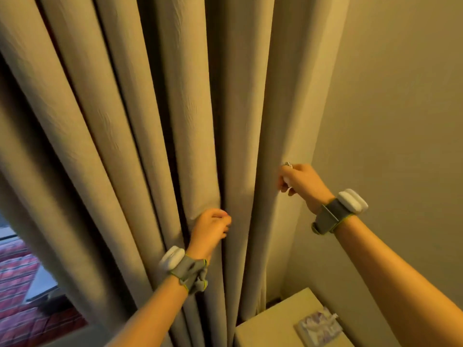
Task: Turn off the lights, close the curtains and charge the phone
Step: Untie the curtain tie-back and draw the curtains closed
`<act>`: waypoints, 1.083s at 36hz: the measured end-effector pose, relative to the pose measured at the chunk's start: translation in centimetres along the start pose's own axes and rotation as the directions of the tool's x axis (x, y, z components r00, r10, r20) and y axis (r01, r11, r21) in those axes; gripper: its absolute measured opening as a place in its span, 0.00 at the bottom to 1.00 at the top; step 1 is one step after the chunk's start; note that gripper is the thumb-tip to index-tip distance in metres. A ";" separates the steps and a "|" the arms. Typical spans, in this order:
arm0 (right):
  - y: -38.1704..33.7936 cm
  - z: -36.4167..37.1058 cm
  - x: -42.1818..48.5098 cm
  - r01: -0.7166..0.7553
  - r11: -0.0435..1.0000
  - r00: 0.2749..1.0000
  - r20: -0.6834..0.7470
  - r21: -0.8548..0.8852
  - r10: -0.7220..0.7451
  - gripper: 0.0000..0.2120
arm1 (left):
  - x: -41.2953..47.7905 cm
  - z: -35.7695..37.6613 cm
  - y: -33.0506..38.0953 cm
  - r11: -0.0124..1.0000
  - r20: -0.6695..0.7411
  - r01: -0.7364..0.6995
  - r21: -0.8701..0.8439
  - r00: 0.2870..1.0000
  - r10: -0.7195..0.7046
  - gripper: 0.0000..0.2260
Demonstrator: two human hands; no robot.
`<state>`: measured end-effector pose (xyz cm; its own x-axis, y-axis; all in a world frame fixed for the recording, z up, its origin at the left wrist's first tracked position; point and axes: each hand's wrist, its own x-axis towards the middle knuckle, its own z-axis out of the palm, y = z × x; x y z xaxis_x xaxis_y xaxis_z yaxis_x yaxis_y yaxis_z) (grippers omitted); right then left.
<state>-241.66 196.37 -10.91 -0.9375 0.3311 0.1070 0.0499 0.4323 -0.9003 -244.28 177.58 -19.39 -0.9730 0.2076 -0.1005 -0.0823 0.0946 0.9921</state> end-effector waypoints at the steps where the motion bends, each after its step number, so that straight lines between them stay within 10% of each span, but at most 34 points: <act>1: -0.1 -0.6 -0.2 0.008 1.000 1.000 0.010 -0.009 -0.008 0.15 | 0.0 0.7 -0.2 0.998 0.066 -0.047 0.048 0.997 0.044 0.07; 7: -1.8 -2.4 -1.9 0.091 0.995 0.992 0.089 -0.026 -0.089 0.17 | 0.1 4.3 0.2 0.930 0.253 -0.346 0.123 0.917 0.308 0.15; 14: -2.4 -5.3 -4.0 0.220 0.958 0.934 0.243 0.186 -0.261 0.22 | 1.6 9.9 1.1 0.855 0.346 -0.412 0.316 0.889 0.300 0.38; 22: -1.5 -8.3 -5.4 0.268 0.903 0.870 0.317 0.337 -0.377 0.19 | 3.2 13.1 0.2 0.798 0.463 -0.503 0.332 0.824 0.327 0.13; 28: 0.2 -11.3 -6.3 0.277 0.880 0.898 0.220 0.386 -0.380 0.19 | 4.0 14.6 2.4 0.751 0.233 -0.342 0.565 0.939 0.252 0.31; 33: 1.6 -13.2 -7.2 0.245 0.888 0.923 0.185 0.390 -0.336 0.19 | 4.1 14.9 3.2 0.587 0.287 -0.440 0.680 0.896 0.340 0.25; 36: 4.2 -14.4 -7.7 0.105 0.969 0.969 0.197 0.222 -0.150 0.14 | 5.1 15.7 2.4 0.773 0.353 -0.374 0.512 0.912 0.208 0.16; 39: 7.8 -14.9 -7.8 -0.088 0.941 0.956 0.236 -0.327 0.172 0.13 | 5.1 15.8 1.5 0.873 0.440 -0.181 0.453 0.897 -0.042 0.15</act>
<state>-228.80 209.62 -12.49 -0.9694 0.1930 -0.1520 0.2425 0.6519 -0.7185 -246.00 194.19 -19.58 -0.7747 0.6104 -0.1651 0.2013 0.4857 0.8506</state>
